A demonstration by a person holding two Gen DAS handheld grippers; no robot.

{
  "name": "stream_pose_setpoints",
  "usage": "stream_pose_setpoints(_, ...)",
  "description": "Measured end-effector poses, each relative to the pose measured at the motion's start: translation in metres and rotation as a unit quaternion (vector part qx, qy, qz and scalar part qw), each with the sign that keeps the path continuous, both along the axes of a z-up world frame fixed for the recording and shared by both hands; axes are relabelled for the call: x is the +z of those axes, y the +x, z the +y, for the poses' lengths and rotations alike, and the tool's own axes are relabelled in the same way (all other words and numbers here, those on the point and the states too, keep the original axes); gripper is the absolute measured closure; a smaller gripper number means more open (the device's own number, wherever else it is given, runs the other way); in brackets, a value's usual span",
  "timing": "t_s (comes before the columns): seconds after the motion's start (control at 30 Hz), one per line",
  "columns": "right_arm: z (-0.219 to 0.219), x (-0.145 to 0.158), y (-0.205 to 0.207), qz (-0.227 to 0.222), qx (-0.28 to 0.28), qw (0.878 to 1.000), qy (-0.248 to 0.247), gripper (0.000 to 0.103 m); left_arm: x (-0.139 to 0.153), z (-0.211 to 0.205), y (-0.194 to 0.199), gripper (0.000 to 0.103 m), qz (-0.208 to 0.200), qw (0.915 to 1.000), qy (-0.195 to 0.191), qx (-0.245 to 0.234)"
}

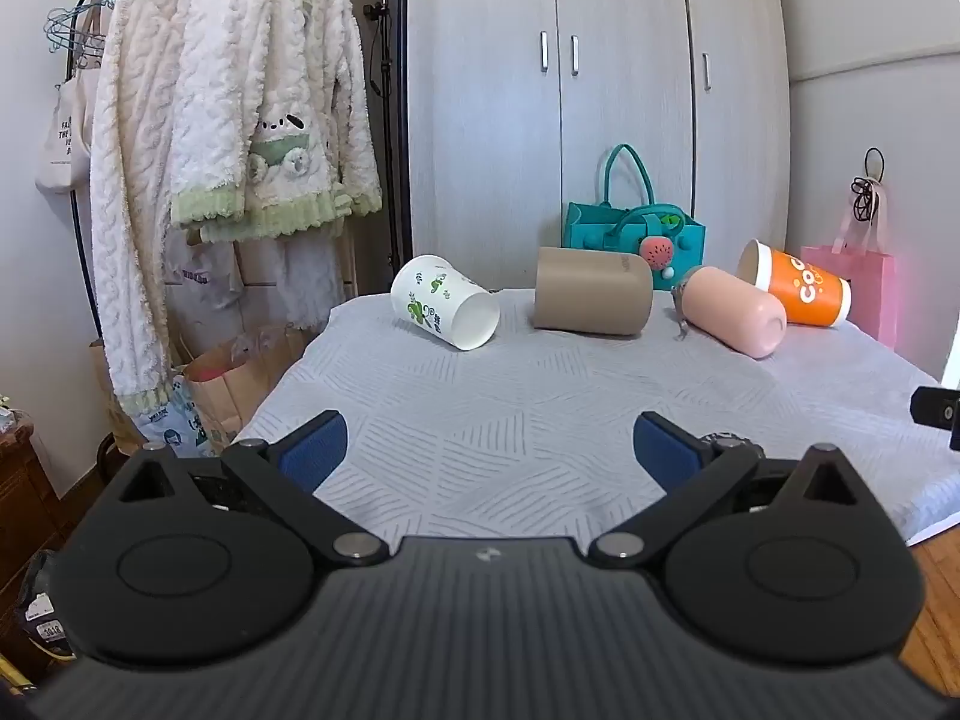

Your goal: Flip cup upright

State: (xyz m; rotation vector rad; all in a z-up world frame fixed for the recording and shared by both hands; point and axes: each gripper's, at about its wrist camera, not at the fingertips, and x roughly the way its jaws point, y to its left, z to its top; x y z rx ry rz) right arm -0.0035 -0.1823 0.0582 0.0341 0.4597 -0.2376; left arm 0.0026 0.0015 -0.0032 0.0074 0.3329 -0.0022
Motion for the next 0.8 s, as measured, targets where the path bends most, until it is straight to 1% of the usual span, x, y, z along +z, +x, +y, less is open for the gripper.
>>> stream_pose_setpoints(0.27,-0.0015,-0.0019,0.0004,0.002,-0.003,1.0,0.0,0.0,0.0014,0.0036,-0.0008,0.0,0.001,0.9999,-0.009,-0.008)
stream_pose_setpoints(0.8,-0.0015,-0.0028,0.002,0.006,0.001,1.0,-0.003,0.0,0.0087,0.0055,-0.0041,0.0,-0.003,1.0,-0.007,0.002)
